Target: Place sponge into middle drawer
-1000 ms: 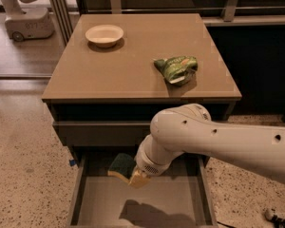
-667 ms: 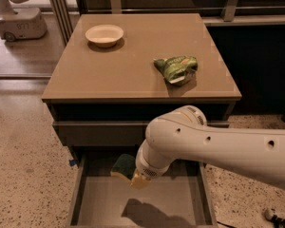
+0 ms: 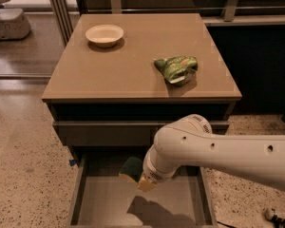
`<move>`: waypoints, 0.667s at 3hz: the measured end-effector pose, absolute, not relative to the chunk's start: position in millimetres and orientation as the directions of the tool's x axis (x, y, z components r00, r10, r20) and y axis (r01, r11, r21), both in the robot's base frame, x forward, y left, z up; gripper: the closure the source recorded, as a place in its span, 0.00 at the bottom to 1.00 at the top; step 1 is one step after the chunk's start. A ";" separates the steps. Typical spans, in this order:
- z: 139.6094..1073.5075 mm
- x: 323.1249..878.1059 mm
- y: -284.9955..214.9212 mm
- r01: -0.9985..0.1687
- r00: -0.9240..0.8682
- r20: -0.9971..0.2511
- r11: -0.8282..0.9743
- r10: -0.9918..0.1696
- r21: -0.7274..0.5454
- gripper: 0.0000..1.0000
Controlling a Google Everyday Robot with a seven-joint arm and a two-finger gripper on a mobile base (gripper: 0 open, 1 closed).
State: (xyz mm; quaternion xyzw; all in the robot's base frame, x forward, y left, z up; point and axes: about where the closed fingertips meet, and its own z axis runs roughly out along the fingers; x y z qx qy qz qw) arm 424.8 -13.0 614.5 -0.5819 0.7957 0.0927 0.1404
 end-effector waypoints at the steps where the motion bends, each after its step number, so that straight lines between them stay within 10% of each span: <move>1: 596.6 421.7 -17.4 -0.936 -0.334 -0.422 0.350 -0.843 0.043 1.00; 2: 566.4 428.4 -20.7 -0.919 -0.383 -0.485 0.379 -0.786 0.111 1.00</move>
Offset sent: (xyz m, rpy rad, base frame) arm 0.0149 -0.0125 -0.0708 0.2896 0.0846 -0.1330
